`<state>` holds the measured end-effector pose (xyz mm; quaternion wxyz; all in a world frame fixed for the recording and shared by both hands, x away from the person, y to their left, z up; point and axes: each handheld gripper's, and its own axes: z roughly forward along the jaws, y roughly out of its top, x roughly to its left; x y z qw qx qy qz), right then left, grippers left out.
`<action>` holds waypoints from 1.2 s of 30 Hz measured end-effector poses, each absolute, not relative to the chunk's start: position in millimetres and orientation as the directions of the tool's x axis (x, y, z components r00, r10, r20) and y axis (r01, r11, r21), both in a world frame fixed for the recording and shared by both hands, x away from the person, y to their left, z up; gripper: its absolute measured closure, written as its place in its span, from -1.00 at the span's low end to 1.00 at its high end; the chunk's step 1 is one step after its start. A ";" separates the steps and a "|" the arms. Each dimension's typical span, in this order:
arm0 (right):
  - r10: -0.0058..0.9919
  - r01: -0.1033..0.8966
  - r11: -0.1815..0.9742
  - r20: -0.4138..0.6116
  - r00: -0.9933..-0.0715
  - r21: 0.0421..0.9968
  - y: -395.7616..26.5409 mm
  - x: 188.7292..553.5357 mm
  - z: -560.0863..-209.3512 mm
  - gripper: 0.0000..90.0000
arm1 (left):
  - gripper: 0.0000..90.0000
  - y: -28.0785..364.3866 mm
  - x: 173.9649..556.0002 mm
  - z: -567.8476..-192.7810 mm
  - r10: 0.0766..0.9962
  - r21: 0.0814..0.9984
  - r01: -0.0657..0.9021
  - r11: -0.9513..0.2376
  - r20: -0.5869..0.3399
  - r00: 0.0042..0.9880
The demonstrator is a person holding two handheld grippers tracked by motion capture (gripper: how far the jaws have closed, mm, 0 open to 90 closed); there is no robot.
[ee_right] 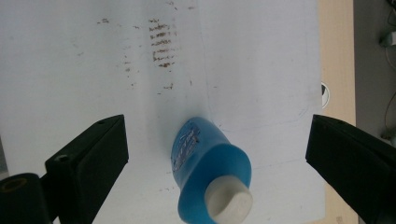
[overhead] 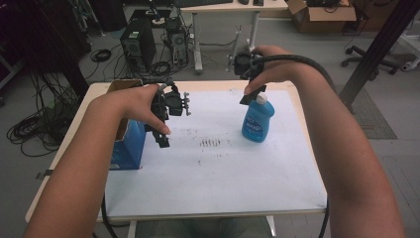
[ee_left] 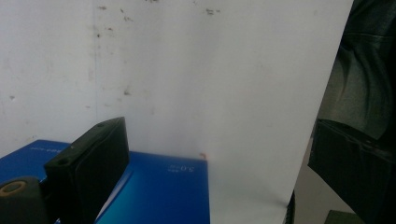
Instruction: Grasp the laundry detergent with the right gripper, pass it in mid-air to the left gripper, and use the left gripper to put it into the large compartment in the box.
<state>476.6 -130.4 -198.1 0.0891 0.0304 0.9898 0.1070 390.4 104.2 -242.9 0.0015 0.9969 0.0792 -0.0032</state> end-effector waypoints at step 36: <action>0.275 0.138 0.825 -0.176 -0.945 0.547 -261.6 437.7 -220.1 -0.88 | -0.88 97.5 387.8 -235.2 0.147 0.001 0.147 -0.989 0.017 0.989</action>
